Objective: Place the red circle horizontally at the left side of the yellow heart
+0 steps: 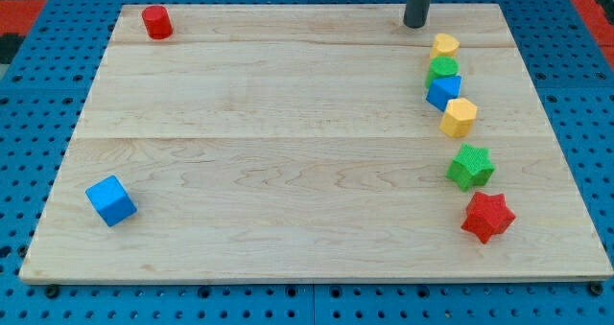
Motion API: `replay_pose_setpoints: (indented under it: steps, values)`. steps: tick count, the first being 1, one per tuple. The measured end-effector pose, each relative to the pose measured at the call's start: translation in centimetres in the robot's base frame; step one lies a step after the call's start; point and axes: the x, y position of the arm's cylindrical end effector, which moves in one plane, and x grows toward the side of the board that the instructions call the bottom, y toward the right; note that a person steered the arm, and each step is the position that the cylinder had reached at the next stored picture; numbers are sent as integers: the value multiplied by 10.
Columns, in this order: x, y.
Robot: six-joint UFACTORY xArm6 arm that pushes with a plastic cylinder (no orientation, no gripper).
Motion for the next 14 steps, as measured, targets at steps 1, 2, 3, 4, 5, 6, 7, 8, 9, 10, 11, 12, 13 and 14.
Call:
replay_pose_setpoints:
  steps: [1,2,3,4,5,6,7,8,9,10,11,12,13,14]
  values:
    - [19,8]
    - [28,28]
    - [36,22]
    - [27,15]
    - [-4,11]
    - [-19,-58]
    - [-6,-138]
    - [35,-204]
    - [51,-285]
    - [51,-369]
    - [18,-423]
    - [-21,-420]
    - [-11,-362]
    - [17,-321]
